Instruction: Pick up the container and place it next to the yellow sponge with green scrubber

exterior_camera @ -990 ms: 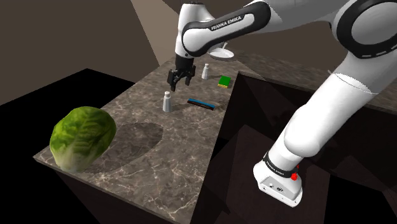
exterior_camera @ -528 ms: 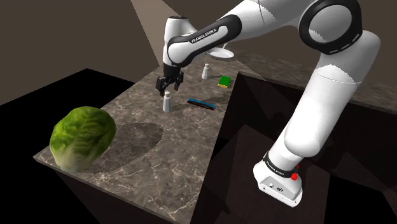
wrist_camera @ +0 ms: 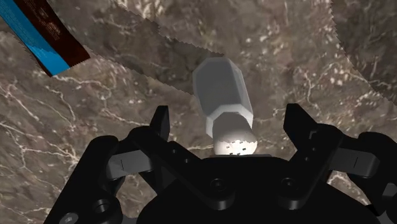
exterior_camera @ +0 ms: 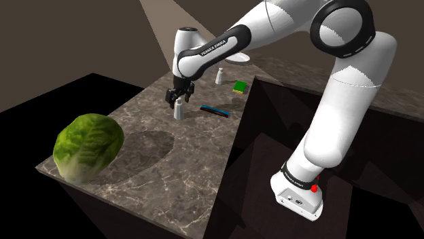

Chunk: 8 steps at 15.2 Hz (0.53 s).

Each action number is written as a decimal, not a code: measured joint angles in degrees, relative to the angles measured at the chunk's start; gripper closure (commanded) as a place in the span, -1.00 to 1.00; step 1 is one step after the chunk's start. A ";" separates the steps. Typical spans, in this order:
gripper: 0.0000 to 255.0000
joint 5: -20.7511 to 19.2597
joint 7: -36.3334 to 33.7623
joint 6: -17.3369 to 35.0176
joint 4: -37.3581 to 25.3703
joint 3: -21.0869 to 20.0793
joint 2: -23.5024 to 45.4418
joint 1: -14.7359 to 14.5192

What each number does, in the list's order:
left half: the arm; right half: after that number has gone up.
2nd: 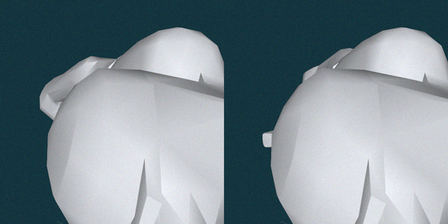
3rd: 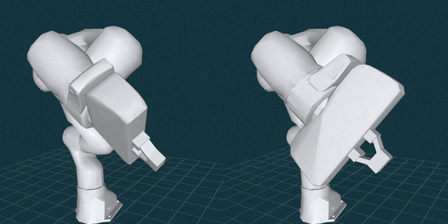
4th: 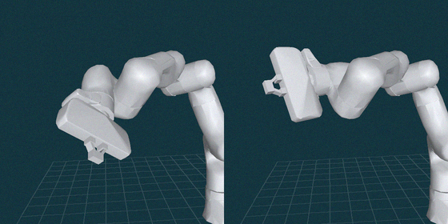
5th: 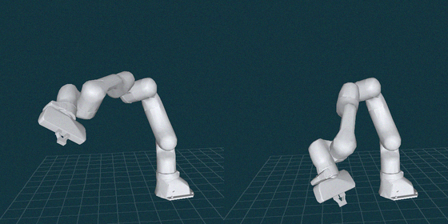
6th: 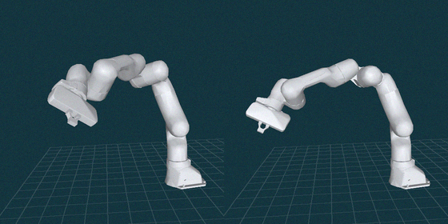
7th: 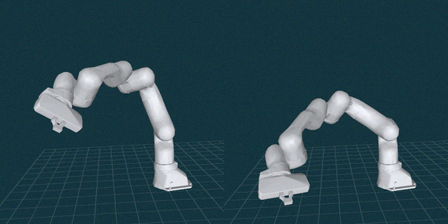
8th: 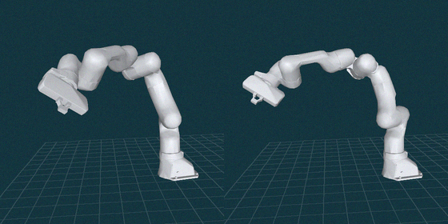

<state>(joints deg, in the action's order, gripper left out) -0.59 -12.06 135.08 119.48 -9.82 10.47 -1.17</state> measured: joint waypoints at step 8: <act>1.00 -0.02 -0.02 0.14 0.01 0.00 0.09 -0.01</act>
<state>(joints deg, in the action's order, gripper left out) -0.62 -12.09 135.23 119.49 -9.82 10.56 -1.18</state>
